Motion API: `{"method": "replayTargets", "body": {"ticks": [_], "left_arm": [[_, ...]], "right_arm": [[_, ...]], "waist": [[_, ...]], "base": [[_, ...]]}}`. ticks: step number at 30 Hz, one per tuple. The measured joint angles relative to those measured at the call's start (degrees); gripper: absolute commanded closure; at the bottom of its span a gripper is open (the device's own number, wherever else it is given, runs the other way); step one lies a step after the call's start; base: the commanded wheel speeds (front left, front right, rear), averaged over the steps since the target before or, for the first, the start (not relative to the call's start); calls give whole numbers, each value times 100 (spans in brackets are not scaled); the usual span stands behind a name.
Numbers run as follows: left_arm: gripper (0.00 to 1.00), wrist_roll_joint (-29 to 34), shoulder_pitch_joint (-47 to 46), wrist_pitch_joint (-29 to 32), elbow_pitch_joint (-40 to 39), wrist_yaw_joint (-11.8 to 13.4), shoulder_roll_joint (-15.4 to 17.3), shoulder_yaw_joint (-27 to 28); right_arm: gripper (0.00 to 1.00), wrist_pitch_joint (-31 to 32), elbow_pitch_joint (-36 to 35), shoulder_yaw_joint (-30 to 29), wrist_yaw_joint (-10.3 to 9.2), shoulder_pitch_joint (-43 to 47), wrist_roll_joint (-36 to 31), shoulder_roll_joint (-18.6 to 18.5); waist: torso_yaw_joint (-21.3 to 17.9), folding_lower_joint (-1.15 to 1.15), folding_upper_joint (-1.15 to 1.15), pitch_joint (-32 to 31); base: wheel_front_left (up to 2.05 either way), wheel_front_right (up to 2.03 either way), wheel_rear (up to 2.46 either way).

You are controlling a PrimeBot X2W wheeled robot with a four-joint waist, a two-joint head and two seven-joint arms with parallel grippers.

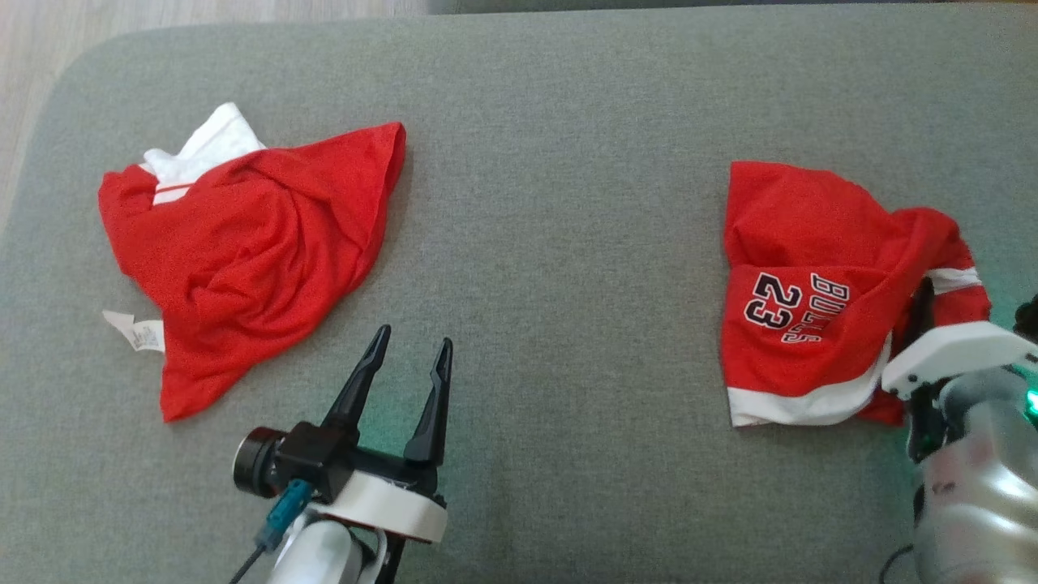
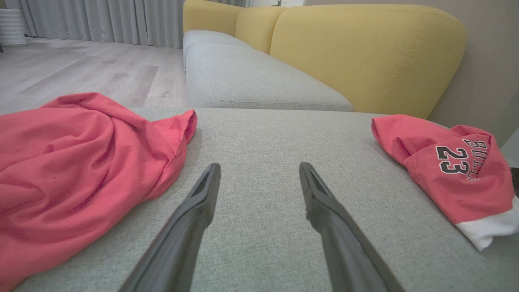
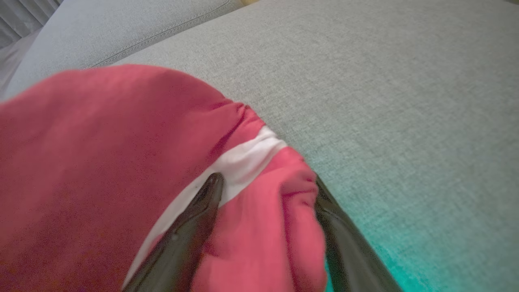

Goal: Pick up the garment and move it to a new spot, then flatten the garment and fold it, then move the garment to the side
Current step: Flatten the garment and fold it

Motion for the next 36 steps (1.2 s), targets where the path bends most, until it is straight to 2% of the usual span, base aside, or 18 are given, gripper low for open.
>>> {"method": "replayTargets", "body": {"ticks": [1, 2, 3, 4, 8, 11, 17, 18, 24, 30, 36], "left_arm": [[0, 1, -11, 0, 1, -7, -3, 0], [0, 2, -19, 0, 1, -33, -9, 2], [0, 5, -27, 0, 2, -41, -11, 5], [0, 5, -40, 0, 7, -41, -14, 8], [0, 5, -96, 0, 51, -41, -32, 30], [0, 5, -96, 0, 90, -41, -37, 43], [0, 5, -76, 0, 90, -40, -45, 69], [0, 5, -76, 0, 90, -40, -45, 69], [0, 0, -4, 0, 38, -33, -49, 98], [0, -8, 250, 0, -56, 16, -55, 102], [0, -75, 283, 0, -125, 19, -56, 88]], "right_arm": [[0, -46, 125, -82, 0, -91, -83, -15], [22, -102, 263, -149, 0, -181, -156, -35], [91, -177, 382, -218, 0, -274, -220, -53], [100, -285, 492, -266, 0, -357, -280, -69], [100, -745, 649, -530, 0, -501, -547, -8], [100, -847, 433, -656, 0, -558, -655, 9], [100, -873, -876, -542, 0, -870, -588, 10], [100, -873, -876, -542, 0, -870, -588, 10], [100, -883, -2026, -86, 0, -894, -645, 13], [100, -331, -3274, 889, 0, -1048, -745, -2], [100, 231, -4031, 2470, 0, -1002, -315, -20]], "waist": [[8, 0, 0, 26], [12, 0, 0, 50], [13, 0, 0, 70], [13, 0, 0, 85], [-10, 0, 0, 82], [-24, 0, 0, 17], [-43, -1, 0, -208], [-43, -1, 0, -208], [-43, -1, 0, -512], [45, -1, 0, -728], [227, -1, 0, -714]], "base": [[0, 0, 0], [0, 0, 0], [0, 0, 0], [0, 0, 0], [0, 0, 0], [0, 0, 0], [0, 0, 0], [0, 0, 0], [0, 0, 0], [0, 0, 0], [0, 0, 0]]}}
